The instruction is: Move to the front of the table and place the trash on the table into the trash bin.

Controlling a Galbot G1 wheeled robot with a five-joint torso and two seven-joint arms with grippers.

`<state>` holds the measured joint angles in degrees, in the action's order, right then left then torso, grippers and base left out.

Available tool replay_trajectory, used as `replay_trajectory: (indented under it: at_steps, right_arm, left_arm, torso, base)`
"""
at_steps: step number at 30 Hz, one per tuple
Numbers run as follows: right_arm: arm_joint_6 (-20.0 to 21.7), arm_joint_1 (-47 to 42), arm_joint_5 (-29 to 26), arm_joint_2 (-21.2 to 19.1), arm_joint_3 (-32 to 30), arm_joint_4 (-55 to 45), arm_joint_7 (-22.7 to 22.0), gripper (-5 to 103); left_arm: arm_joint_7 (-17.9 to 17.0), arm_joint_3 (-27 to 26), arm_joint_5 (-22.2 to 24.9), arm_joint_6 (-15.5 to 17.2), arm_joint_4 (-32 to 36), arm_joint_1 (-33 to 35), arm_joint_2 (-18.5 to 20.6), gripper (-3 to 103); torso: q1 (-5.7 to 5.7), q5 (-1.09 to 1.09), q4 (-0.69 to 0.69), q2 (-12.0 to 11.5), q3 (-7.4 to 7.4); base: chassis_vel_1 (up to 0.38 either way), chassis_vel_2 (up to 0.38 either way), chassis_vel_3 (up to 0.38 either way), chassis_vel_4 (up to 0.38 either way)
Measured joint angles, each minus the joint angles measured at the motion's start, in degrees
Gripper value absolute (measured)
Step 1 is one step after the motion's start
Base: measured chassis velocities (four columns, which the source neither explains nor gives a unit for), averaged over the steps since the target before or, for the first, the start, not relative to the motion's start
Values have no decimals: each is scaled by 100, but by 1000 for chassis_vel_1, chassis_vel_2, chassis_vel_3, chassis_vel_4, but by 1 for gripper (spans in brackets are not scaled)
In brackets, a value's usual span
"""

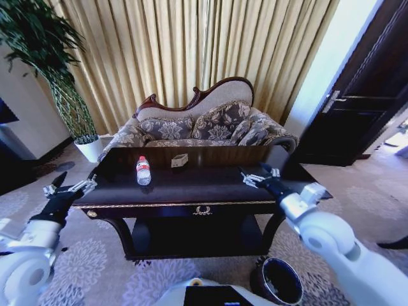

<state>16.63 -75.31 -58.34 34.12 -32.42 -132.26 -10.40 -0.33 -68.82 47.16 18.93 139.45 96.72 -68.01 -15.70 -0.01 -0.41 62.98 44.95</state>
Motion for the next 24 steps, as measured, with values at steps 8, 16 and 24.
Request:
replay_trajectory:
  at_steps: [8,16,24]
  right_arm:
    - [-6,2047,-962,-826,1553,941,227,100]
    - [-5,3882,-1259,-566,3398,1457,246,100]
    - [4,5491,-1249,188,5027,2352,496,100]
  left_arm:
    - [-101,-21,27,85,88,69,-80,100]
    - [-174,-112,54,98,209,105,-121,100]
    - [-290,0,48,169,183,-18,-77,100]
  torso:
    - [-1,1,0,0,0]
    - [-1,0,-1,0,0]
    - [-1,-1,-1,-1,1]
  base:
    - [0,0,0,0]
    - [0,0,0,0]
    - [0,0,0,0]
